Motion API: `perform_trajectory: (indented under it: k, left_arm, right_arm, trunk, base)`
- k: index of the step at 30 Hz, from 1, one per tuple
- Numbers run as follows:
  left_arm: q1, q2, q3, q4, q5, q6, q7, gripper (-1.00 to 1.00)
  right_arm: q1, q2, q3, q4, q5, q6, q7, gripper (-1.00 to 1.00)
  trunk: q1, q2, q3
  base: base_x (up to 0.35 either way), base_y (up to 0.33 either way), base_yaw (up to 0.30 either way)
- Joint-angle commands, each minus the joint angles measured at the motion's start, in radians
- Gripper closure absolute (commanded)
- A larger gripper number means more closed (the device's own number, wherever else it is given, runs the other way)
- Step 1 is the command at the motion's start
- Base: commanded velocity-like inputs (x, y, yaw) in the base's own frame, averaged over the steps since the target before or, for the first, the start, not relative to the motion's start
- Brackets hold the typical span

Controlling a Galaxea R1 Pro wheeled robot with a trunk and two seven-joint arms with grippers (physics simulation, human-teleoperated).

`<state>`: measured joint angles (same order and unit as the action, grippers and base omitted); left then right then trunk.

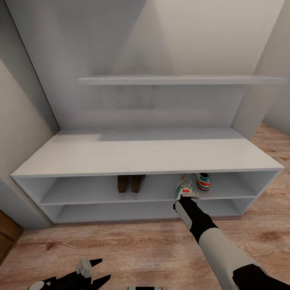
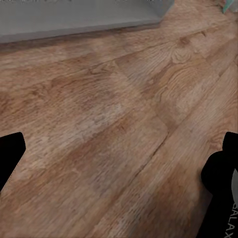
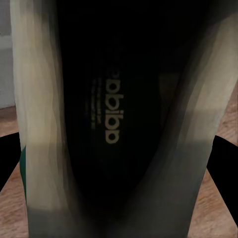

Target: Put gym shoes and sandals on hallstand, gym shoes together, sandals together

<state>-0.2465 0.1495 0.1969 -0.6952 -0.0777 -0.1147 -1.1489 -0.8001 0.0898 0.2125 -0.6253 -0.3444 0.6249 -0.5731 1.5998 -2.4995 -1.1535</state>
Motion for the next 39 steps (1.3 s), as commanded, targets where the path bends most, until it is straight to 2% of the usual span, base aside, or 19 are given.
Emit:
perform_trajectory:
  k: [1, 7, 29, 39]
  left_arm:
    - [-0.001, -0.001, 0.004, -0.001, -0.008, -0.01, -0.003, -1.0]
    - [-0.001, -0.001, 0.004, 0.0, -0.009, -0.011, -0.003, -1.0]
    - [-0.001, -0.001, 0.004, 0.0, -0.009, -0.01, -0.003, -1.0]
    - [-0.001, 0.0, 0.004, 0.0, -0.008, -0.011, -0.004, -1.0]
  right_arm:
    - [-0.001, -0.001, 0.005, -0.001, -0.01, 0.003, -0.01, 1.0]
    - [-0.001, -0.001, 0.005, -0.001, -0.01, 0.003, -0.01, 1.0]
    - [-0.001, -0.002, 0.005, -0.001, -0.011, 0.004, -0.01, 1.0]
    - [-0.001, -0.002, 0.005, -0.001, -0.011, 0.004, -0.009, 1.0]
  trunk:
    - [0.0, 0.0, -0.001]
    - [0.0, 0.0, -0.001]
    - [0.0, 0.0, -0.001]
    - [0.0, 0.0, -0.001]
  base:
    - [0.188, -0.112, 0.0]
    - [0.165, -0.098, 0.0]
    - [0.047, -0.025, 0.0]
    - [0.157, 0.0, 0.0]
